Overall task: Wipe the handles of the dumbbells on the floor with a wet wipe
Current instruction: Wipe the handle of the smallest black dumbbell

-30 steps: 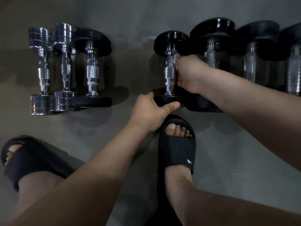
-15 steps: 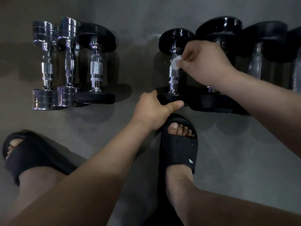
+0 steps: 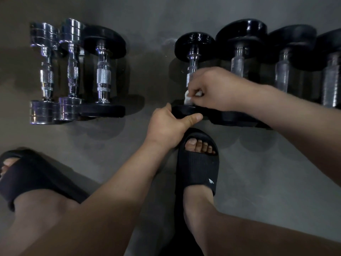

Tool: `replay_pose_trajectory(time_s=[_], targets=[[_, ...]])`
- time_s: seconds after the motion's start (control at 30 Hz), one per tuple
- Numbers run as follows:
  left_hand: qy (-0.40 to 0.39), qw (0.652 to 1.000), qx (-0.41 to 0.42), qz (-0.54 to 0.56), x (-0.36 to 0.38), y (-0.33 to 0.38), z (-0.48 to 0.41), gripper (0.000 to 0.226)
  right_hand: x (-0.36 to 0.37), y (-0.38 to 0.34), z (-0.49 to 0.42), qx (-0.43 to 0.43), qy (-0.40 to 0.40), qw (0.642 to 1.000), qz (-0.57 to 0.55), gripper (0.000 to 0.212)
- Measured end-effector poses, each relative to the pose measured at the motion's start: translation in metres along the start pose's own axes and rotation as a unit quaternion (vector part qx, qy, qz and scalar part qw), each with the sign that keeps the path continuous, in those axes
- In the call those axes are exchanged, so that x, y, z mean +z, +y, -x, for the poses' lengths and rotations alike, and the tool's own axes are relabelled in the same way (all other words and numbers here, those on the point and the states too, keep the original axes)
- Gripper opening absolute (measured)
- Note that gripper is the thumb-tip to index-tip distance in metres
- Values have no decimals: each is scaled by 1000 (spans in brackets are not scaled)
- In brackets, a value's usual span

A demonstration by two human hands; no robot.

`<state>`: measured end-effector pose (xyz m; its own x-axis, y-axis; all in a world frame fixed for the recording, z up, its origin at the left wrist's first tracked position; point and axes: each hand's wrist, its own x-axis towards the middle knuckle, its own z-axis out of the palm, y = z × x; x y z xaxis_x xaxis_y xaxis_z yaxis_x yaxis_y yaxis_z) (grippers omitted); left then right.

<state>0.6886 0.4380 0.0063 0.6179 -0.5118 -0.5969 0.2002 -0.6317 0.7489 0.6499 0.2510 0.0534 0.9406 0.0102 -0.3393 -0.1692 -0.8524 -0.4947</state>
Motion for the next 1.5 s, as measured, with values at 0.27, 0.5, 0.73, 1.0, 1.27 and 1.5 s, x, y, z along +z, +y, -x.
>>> replay_pose_trajectory(time_s=[0.27, 0.5, 0.73, 1.0, 1.27, 1.5], targets=[[-6, 1000, -4, 14, 0, -1, -2, 73, 1, 8, -3, -48, -1, 999, 7, 19], [-10, 1000, 5, 19, -2, 3, 0, 74, -20, 19, 1, -75, -64, 995, -14, 22], [-12, 1000, 4, 15, -1, 3, 1, 61, 0, 13, -4, -82, -19, 996, 19, 20], [-22, 1000, 2, 9, -4, 8, 3, 73, 5, 19, -41, 89, 127, 976, 153, 9], [-105, 987, -41, -116, -25, 23, 13, 93, 3, -12, -3, 53, 82, 995, -17, 17], [9, 989, -1, -149, -116, 55, 48, 20, -31, -73, -16, 114, 95, 958, -246, 4]])
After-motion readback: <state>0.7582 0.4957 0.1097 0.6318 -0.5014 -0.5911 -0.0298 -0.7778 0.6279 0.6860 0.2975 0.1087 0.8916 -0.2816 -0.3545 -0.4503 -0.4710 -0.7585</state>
